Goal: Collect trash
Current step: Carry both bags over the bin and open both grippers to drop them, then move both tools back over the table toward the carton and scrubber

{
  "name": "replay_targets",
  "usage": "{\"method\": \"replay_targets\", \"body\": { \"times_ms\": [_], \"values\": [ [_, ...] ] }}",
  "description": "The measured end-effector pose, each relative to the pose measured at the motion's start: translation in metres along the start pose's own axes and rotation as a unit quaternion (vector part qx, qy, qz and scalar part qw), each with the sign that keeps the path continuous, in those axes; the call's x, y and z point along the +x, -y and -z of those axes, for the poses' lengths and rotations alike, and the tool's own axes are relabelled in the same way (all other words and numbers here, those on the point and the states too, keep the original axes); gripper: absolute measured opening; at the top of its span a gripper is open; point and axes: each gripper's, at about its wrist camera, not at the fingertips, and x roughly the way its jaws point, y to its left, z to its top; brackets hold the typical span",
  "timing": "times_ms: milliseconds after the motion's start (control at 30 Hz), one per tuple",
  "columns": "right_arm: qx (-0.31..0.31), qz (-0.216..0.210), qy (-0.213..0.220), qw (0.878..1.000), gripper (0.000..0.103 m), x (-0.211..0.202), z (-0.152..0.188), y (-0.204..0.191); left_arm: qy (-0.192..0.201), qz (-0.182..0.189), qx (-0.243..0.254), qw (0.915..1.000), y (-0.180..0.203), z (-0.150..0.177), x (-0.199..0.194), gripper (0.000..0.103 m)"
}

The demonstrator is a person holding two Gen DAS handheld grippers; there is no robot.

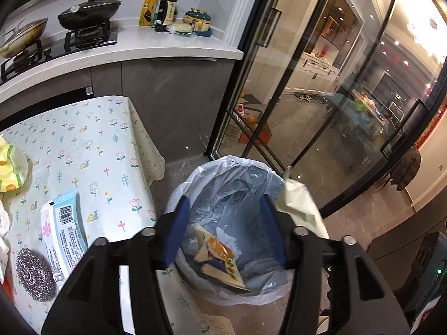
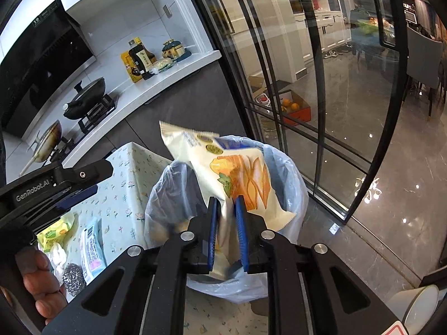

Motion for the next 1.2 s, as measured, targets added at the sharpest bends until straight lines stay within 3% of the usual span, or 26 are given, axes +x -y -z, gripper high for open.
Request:
{"method": "replay_targets", "body": {
  "times_ms": [200, 400, 533, 933, 1200],
  "values": [
    [0.001, -0.003, 0.002, 1.0, 0.028, 0.007, -0.005, -0.009, 0.013, -0.007, -0.008, 0.9999, -0.012, -0.007, -0.009, 0.065],
    [-0.003, -0.008, 0.006, 1.0, 0.033, 0.006, -0.01, -0.021, 0.025, -0.013, -0.01, 0.9995, -0.021, -0.011, -0.019, 0.067],
    [-0.002, -0.015, 0.011, 1.0, 0.042, 0.0, -0.012, -0.028, 0.034, -0.021, -0.007, 0.9992, -0.026, -0.011, -0.027, 0.067],
    [-0.021, -0.042, 0.008, 0.999, 0.045, -0.02, 0.0, -0.064, 0.054, -0.05, -0.023, 0.997, -0.057, 0.0, -0.068, 0.075],
    [-0.058, -0.057, -0.004, 0.997, 0.048, -0.034, 0.025, -0.103, 0.072, -0.077, -0.04, 0.9936, -0.096, 0.014, -0.107, 0.083]
  ]
}}
